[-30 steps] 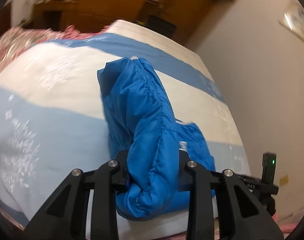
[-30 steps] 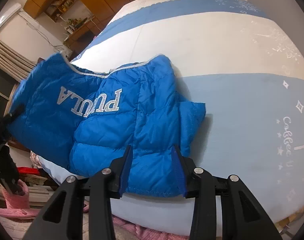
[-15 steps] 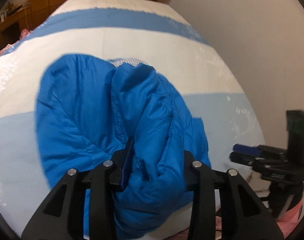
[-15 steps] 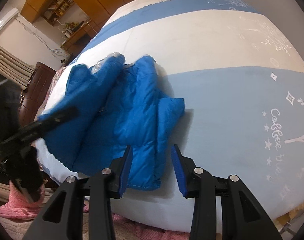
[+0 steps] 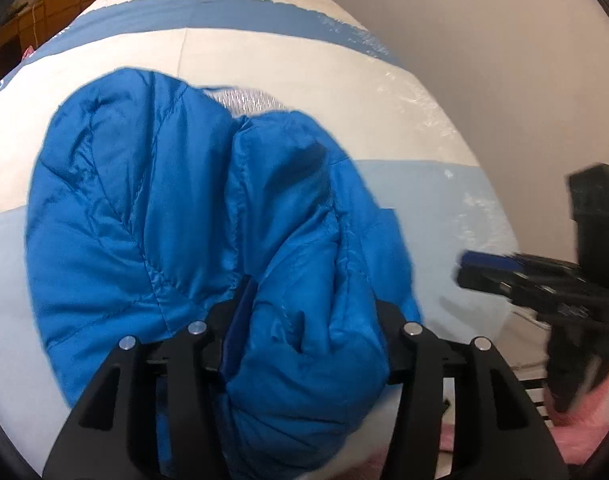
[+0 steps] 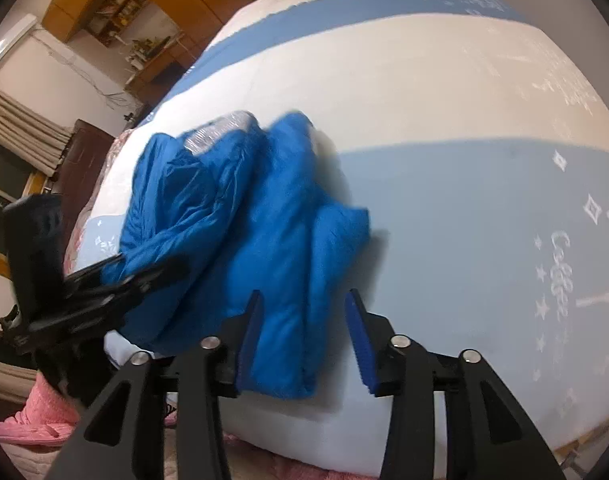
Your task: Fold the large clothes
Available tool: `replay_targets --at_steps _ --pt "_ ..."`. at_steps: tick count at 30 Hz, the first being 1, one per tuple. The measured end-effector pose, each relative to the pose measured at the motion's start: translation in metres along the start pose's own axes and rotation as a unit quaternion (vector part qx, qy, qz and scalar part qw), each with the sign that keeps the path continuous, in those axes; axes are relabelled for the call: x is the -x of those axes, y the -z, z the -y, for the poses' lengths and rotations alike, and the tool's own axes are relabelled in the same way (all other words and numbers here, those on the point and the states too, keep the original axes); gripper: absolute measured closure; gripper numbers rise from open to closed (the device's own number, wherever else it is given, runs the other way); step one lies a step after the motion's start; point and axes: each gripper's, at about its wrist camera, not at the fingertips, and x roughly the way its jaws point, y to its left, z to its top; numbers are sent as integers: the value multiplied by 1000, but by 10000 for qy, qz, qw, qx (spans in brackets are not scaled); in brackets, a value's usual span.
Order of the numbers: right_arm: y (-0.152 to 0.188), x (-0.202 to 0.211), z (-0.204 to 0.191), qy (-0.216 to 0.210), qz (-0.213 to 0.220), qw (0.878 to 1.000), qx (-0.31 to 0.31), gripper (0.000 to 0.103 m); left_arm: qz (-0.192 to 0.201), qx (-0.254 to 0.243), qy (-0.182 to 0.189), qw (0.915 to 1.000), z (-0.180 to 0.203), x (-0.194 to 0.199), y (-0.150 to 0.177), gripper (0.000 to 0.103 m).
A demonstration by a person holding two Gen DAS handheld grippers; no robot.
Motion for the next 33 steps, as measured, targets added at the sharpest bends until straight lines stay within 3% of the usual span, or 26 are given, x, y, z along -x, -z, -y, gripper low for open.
replay_targets --at_steps 2,5,6,9,13,15,24,25,27,28,30,33 --pt "-8 1 -8 -20 31 9999 100 57 120 193 454 9987 -3 28 1 46" --pt "-21 4 -23 -54 100 9996 268 46 349 494 1246 9904 -15 70 -2 40" --pt "-27 5 -30 -89 127 9993 331 42 543 538 1235 9894 -21 87 -4 40" --pt "-43 3 -47 -308 99 9988 381 27 903 587 487 9930 -43 111 -7 39" --pt "-61 -18 -68 -503 -221 9977 396 20 645 791 -990 9898 -80 96 -9 40" --pt "-65 -32 -75 -399 -399 9977 382 19 451 904 -1435 9845 -99 82 -8 41" --pt "-81 -100 -73 -326 -1117 9929 -243 17 222 1059 -1297 9856 -133 54 -20 39" --pt "-81 -108 -76 -322 -1209 9918 -248 19 243 1006 -1283 9863 -135 54 -21 39" --pt "-79 -119 -85 -327 -1276 9912 -149 47 251 980 -1250 9870 -136 54 -23 39" --pt "-79 -120 -88 -275 -1231 9920 -80 52 250 976 -1227 9873 -139 55 -19 39" --pt "-79 -115 -97 -252 -1033 9942 145 76 239 962 -1193 9879 -139 56 -18 39" --pt "-82 -96 -100 -415 -837 9953 236 87 315 957 -1087 9890 -138 67 -16 39"
